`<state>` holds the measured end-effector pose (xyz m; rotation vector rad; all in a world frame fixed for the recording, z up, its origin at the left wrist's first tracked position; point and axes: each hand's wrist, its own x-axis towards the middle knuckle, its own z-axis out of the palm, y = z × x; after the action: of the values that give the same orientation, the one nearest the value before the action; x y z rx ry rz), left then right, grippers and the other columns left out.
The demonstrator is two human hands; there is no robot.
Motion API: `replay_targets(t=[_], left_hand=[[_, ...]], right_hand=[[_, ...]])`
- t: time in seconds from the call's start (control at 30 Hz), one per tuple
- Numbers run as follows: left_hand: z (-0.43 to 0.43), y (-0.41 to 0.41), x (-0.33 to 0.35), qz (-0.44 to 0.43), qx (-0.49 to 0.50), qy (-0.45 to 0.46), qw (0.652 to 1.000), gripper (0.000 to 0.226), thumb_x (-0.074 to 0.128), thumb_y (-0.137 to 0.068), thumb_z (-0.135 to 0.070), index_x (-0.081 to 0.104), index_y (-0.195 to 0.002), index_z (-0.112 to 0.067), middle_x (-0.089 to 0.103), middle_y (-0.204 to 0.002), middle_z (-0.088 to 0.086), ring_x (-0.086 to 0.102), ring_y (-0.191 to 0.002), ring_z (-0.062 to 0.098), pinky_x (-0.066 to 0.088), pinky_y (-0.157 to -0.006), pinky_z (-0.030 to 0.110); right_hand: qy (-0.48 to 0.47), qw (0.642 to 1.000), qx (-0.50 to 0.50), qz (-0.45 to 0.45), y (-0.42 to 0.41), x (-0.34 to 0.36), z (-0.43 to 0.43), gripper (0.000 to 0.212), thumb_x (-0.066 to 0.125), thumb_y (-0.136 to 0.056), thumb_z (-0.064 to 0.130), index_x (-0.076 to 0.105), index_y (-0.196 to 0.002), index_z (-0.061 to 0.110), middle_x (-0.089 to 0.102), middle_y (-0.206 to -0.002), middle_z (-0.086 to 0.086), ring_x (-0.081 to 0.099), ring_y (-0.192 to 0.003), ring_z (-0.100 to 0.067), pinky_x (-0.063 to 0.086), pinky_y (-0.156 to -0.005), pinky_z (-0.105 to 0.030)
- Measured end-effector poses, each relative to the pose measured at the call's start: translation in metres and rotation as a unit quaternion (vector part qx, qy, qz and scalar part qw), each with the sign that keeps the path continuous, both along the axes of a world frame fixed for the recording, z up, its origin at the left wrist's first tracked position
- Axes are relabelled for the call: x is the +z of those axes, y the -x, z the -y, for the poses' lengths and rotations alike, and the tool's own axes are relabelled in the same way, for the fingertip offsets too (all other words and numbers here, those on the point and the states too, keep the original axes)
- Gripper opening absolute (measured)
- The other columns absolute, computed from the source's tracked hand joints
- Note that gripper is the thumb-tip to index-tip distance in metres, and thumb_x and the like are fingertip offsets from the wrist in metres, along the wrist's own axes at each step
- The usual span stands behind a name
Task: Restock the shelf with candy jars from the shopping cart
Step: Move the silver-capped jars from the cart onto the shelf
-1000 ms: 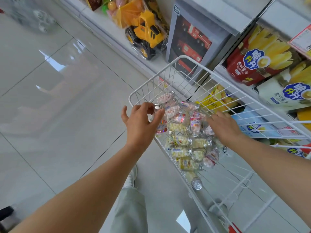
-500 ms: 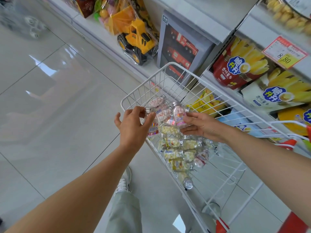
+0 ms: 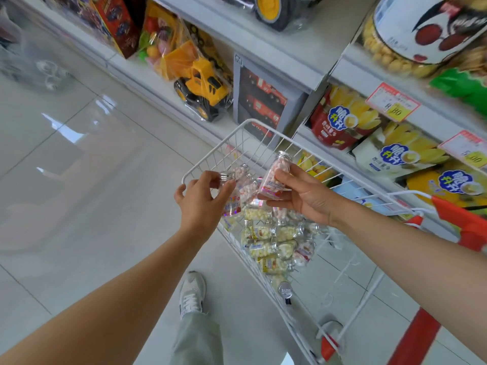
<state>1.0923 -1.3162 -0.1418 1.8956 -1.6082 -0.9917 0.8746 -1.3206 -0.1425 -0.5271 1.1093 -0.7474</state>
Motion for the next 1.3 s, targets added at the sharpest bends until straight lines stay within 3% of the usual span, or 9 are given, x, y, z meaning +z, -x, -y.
replay_targets(t=[0.1,0.2,0.33,0.47,0.7,0.8,0.9,1.03,1.3], left_hand=[[0.017,0.02,0.046,-0.101,-0.01,0.004,0.995,0.025,0.061,-0.09,-0.039,0.06,-0.106,-0.02,0.064,-0.094,-0.008,0.058,-0.093,0.005,0.048,-0.085,0.025],[0.038,0.05,0.108,-0.171,-0.056,0.034,0.983,0.023,0.062,-0.091,-0.032,0.06,-0.105,-0.014,0.065,-0.092,-0.001,0.061,-0.083,0.007,0.046,-0.061,0.01],[0.058,0.099,0.201,-0.205,-0.138,0.119,0.962,0.014,0.06,-0.091,-0.036,0.059,-0.096,-0.023,0.065,-0.081,-0.011,0.06,-0.076,0.008,0.048,-0.064,0.021],[0.06,0.154,0.289,-0.223,-0.212,0.188,0.933,0.018,0.057,-0.09,-0.044,0.054,-0.092,-0.026,0.056,-0.073,-0.014,0.054,-0.072,0.008,0.042,-0.064,0.018],[0.039,0.256,0.391,-0.288,-0.302,0.262,0.87,0.018,0.058,-0.093,-0.036,0.057,-0.099,-0.02,0.059,-0.079,-0.008,0.055,-0.071,0.003,0.042,-0.059,0.011],[0.038,0.305,0.411,-0.291,-0.337,0.272,0.853,0.018,0.056,-0.094,-0.034,0.056,-0.101,-0.018,0.058,-0.083,-0.009,0.056,-0.074,-0.003,0.04,-0.061,0.008],[0.046,0.349,0.417,-0.276,-0.355,0.26,0.855,0.022,0.058,-0.093,-0.036,0.059,-0.11,-0.022,0.064,-0.094,-0.005,0.06,-0.085,0.005,0.043,-0.064,0.008],[0.063,0.394,0.414,-0.223,-0.359,0.26,0.868,0.033,0.058,-0.093,-0.039,0.056,-0.12,-0.02,0.065,-0.097,-0.006,0.061,-0.089,0.011,0.046,-0.073,0.019],[0.081,0.432,0.397,-0.196,-0.336,0.245,0.888,0.04,0.058,-0.092,-0.042,0.053,-0.127,-0.022,0.064,-0.103,-0.005,0.061,-0.092,0.016,0.046,-0.078,0.027]], right_hand=[[0.077,0.995,-0.031,-0.054,0.011,0.054,0.007,0.035,0.068,-0.077,0.028,0.055,-0.108,0.017,0.067,-0.103,-0.006,0.064,-0.104,-0.03,0.056,-0.091,-0.038],[0.175,0.975,-0.072,-0.12,0.029,0.125,0.012,0.038,0.069,-0.076,0.028,0.059,-0.111,0.017,0.066,-0.109,-0.007,0.064,-0.106,-0.024,0.049,-0.1,-0.045],[0.295,0.922,-0.133,-0.21,0.067,0.228,0.002,0.031,0.073,-0.083,0.033,0.06,-0.106,0.017,0.065,-0.1,-0.01,0.061,-0.095,-0.043,0.051,-0.088,-0.056],[0.376,0.853,-0.209,-0.297,0.118,0.321,-0.025,0.024,0.072,-0.082,0.036,0.062,-0.101,0.025,0.071,-0.098,0.004,0.067,-0.095,-0.018,0.051,-0.092,-0.04],[0.407,0.748,-0.302,-0.428,0.21,0.415,-0.083,0.023,0.073,-0.079,0.038,0.058,-0.093,0.026,0.071,-0.09,0.01,0.068,-0.089,-0.011,0.054,-0.078,-0.028],[0.389,0.698,-0.337,-0.497,0.256,0.423,-0.092,0.023,0.071,-0.081,0.036,0.058,-0.095,0.023,0.071,-0.096,-0.001,0.068,-0.093,-0.022,0.053,-0.082,-0.037],[0.363,0.665,-0.356,-0.548,0.298,0.416,-0.088,0.039,0.071,-0.083,0.031,0.055,-0.112,0.011,0.068,-0.099,-0.01,0.066,-0.091,-0.03,0.054,-0.081,-0.044],[0.336,0.633,-0.348,-0.605,0.336,0.401,-0.067,0.038,0.073,-0.084,0.02,0.052,-0.114,0.011,0.066,-0.095,-0.012,0.065,-0.085,-0.031,0.052,-0.08,-0.049],[0.3,0.615,-0.33,-0.65,0.369,0.389,-0.029,0.038,0.073,-0.084,0.022,0.055,-0.113,0.006,0.067,-0.102,-0.01,0.061,-0.093,-0.024,0.044,-0.076,-0.03]])
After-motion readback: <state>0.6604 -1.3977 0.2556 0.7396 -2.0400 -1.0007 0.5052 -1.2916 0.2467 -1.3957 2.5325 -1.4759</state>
